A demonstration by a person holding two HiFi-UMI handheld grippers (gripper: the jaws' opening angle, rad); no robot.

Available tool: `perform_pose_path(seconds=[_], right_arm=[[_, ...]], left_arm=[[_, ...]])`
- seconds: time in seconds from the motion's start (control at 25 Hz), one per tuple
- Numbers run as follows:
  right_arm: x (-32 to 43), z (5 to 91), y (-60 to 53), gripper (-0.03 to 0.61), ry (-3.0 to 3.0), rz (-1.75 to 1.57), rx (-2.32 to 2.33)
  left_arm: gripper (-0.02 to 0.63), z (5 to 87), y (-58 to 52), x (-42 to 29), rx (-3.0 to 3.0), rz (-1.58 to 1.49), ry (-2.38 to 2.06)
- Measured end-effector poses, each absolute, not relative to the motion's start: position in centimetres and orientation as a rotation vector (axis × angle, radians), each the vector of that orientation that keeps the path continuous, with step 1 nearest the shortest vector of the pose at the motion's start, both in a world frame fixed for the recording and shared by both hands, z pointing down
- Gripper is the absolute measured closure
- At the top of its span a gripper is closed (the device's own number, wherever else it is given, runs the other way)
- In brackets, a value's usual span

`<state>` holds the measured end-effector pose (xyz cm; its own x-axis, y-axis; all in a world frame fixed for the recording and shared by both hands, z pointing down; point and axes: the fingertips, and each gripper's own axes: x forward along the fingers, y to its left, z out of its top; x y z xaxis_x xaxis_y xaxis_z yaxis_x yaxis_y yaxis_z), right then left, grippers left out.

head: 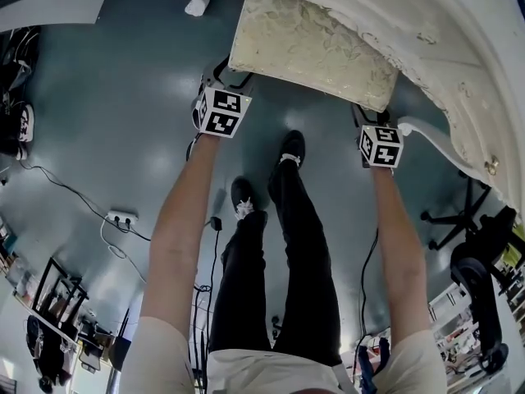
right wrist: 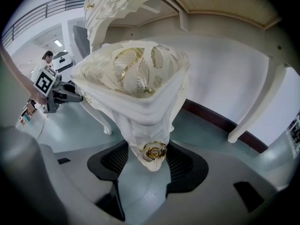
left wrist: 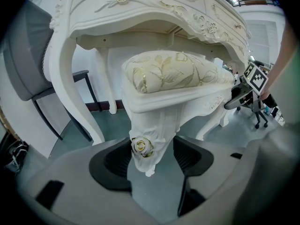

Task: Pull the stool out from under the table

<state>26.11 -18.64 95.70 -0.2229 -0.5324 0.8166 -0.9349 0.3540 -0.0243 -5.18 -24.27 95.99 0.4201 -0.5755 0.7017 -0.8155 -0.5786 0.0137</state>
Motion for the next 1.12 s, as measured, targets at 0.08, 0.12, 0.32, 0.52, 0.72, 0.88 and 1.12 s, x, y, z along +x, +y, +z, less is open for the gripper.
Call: perform_pose_path(seconds=[0.08,0.12,0.32,0.52,0.72,0.88,1.12], right_arm=[[25.9,95.7,-17.4,0.301,-1.874,0.698,1.277],[25.8,95.7,-16.8,0.301,-1.87,0.702,1.277],[25.5,96.1,-13.0,0.301,-1.847,0.718,1.266],[24.8,96.5,-8.8,0.301,-1.831,0.732,1.272],[24.1,96.8,-5.1,0.301,-1.822,0.743,1.283],[23.5,96.9,-2.7,0.301,-1.803,0.765,1.282],[22.5,97.1,2.3,0.301,-1.757,0.804,1.27]], left_arm=[[0.324,95.9,-23.1,-5.3,2.326,0.946,-1.183],[0.324,95.9,-22.4,-5.4,2.325,0.947,-1.18],[0.324,96.2,-18.8,-5.7,2.32,0.952,-1.177],[0.327,96.5,-15.0,-6.4,2.349,0.966,-1.156],[0.331,96.7,-11.6,-7.1,2.369,0.989,-1.127],[0.331,96.7,-9.2,-7.7,2.351,0.999,-1.12],[0.331,96.7,-5.0,-8.5,2.326,1.036,-1.077]])
